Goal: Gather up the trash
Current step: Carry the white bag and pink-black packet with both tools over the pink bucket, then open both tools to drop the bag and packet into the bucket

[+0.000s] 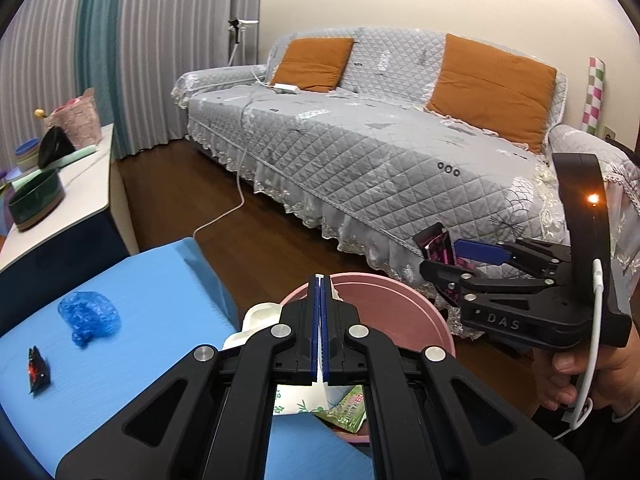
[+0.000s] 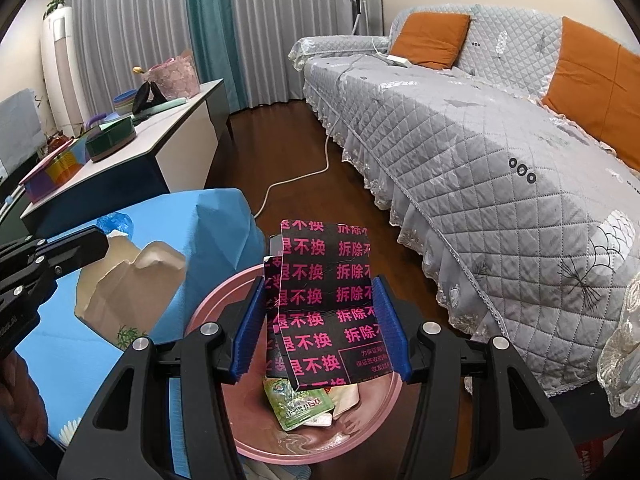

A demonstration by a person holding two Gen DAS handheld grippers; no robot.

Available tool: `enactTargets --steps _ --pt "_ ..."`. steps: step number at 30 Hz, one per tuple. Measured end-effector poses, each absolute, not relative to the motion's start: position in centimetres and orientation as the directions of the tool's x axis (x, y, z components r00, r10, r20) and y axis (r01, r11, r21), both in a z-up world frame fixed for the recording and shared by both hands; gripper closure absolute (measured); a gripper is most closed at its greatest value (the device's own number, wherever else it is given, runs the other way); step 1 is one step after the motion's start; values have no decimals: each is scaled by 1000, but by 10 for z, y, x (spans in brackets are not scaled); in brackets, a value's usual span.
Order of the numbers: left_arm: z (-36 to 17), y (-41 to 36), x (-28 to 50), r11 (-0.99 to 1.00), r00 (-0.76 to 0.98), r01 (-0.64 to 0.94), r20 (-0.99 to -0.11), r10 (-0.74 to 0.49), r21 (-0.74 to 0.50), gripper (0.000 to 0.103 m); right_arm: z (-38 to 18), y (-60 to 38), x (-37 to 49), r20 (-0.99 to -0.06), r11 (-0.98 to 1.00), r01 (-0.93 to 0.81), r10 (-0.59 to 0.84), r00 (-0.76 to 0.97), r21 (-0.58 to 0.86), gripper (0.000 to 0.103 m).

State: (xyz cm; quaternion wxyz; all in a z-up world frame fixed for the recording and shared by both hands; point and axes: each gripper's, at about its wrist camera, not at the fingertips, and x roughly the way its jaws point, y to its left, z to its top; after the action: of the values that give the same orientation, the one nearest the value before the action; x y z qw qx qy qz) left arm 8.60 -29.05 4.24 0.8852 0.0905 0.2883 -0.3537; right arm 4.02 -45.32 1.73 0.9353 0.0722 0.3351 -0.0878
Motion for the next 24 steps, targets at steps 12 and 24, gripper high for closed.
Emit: enactTargets --steps 12,24 --pt "37 -312 87 688 533 723 -582 -613 -63 102 10 -460 41 -657 973 220 -120 744 71 49" --pt "43 -291 98 720 540 683 -578 -611 -123 89 5 -462 50 -683 964 255 -136 718 76 31"
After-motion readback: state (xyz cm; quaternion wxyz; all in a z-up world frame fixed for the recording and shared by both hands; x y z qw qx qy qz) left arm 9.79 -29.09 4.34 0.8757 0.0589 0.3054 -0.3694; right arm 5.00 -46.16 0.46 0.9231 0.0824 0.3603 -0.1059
